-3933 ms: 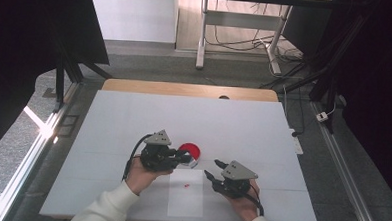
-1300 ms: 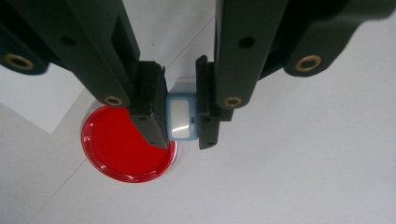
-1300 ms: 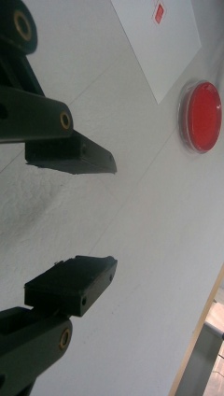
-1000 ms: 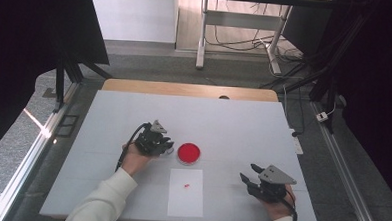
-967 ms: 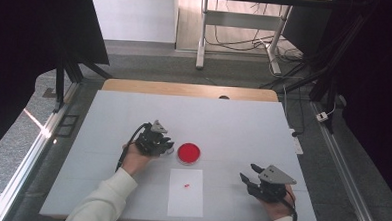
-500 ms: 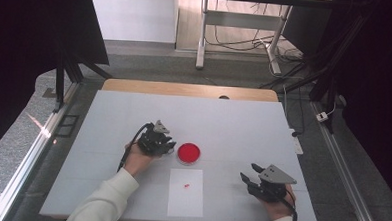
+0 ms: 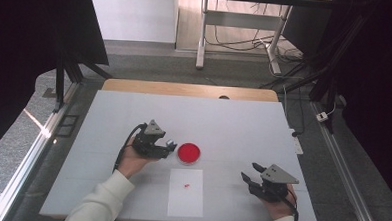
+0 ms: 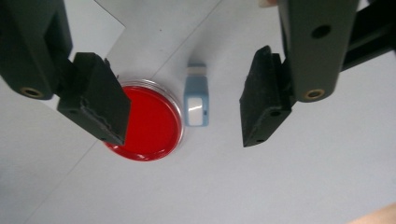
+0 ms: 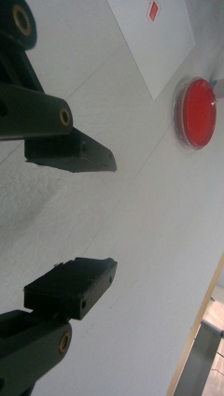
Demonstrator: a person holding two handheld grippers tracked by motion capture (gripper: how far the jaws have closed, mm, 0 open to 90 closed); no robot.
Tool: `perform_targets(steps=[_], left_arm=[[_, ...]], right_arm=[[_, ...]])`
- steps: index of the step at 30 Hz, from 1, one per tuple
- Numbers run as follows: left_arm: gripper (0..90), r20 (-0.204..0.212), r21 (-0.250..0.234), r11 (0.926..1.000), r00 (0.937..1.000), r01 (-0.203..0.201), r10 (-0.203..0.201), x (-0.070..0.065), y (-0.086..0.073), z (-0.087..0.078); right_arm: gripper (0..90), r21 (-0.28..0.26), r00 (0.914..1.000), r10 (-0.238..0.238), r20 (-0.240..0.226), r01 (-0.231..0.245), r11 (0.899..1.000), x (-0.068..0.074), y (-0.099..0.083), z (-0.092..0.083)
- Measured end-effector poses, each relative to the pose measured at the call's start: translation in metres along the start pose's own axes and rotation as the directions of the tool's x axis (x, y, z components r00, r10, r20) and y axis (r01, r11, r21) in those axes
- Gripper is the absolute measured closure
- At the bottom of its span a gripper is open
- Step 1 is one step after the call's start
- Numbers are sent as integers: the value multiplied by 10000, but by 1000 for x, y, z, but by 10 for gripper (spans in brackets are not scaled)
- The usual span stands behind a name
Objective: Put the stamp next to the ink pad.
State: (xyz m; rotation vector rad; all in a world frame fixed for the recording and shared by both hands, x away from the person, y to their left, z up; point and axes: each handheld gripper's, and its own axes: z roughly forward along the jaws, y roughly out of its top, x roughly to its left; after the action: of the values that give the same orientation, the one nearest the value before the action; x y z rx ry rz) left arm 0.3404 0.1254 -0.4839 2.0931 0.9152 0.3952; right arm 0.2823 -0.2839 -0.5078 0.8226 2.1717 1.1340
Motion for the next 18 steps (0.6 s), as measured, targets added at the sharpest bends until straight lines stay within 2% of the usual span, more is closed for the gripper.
perform_targets(steps=[2, 6, 10, 13, 18], left_arm=[[310, -7, -156, 9998, 9999, -152, 151, -2, -4, -7], [297, 55, -372, 9993, 10000, -29, 31, -2, -11, -18], [283, 107, -639, 9979, 9999, 70, -64, -6, -19, -31], [282, 183, -710, 9975, 9998, -21, 34, -10, -27, -39], [281, 40, -787, 9969, 10000, 4, 0, -13, -43, -52]], right_arm=[[434, -5, 9999, 29, -148, -29, 10000, -3, 0, 0], [432, -154, 9991, 181, -376, -186, 9997, -8, 0, -2], [430, -134, 9986, 120, -517, -127, 9998, -10, 0, -2], [429, -129, 9979, 28, -640, -36, 9999, -11, -1, -2], [427, -17, 9971, -101, -758, 100, 9999, -14, -3, -2]])
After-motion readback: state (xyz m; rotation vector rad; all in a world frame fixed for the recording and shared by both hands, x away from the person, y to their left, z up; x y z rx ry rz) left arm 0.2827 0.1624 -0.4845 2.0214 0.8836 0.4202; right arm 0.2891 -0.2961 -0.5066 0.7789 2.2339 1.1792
